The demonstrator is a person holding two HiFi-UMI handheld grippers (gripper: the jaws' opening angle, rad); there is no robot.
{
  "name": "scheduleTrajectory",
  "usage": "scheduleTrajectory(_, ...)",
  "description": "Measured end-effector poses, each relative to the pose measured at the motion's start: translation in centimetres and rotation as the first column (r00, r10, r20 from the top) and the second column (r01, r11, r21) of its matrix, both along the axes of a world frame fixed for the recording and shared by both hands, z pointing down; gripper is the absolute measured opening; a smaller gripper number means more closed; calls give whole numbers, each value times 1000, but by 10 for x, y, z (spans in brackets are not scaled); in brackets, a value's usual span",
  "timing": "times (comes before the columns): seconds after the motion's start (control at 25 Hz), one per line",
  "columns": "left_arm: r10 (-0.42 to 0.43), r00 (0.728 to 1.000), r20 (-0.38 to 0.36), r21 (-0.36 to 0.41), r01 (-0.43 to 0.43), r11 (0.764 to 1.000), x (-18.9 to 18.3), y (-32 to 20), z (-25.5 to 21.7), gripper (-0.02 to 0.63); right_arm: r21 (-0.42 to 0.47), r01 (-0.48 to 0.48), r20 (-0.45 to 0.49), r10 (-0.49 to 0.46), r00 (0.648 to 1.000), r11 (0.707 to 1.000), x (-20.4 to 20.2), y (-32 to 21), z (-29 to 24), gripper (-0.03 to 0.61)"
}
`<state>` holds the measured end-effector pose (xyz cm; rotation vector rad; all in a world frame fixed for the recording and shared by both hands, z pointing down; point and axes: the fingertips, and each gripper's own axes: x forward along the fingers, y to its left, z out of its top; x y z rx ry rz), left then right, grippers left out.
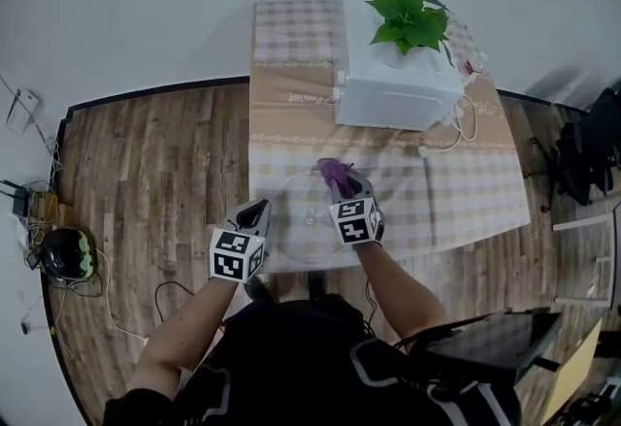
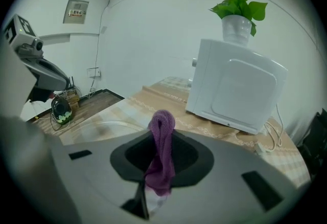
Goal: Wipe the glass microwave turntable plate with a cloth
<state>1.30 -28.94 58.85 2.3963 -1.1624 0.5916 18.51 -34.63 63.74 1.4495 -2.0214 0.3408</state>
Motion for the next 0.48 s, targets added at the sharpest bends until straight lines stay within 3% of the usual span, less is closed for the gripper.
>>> scheduleTrajectory(0.16, -14, 1000, -14, -25, 14, 1000, -8, -2, 4, 3, -58, -2, -25, 1, 1000, 998, -4, -3, 22, 74)
scheduleTrajectory(0.48, -27, 999, -37, -54, 25, 998, -20, -3, 5, 3, -130, -47, 23, 50, 998, 990, -15, -5, 39, 74)
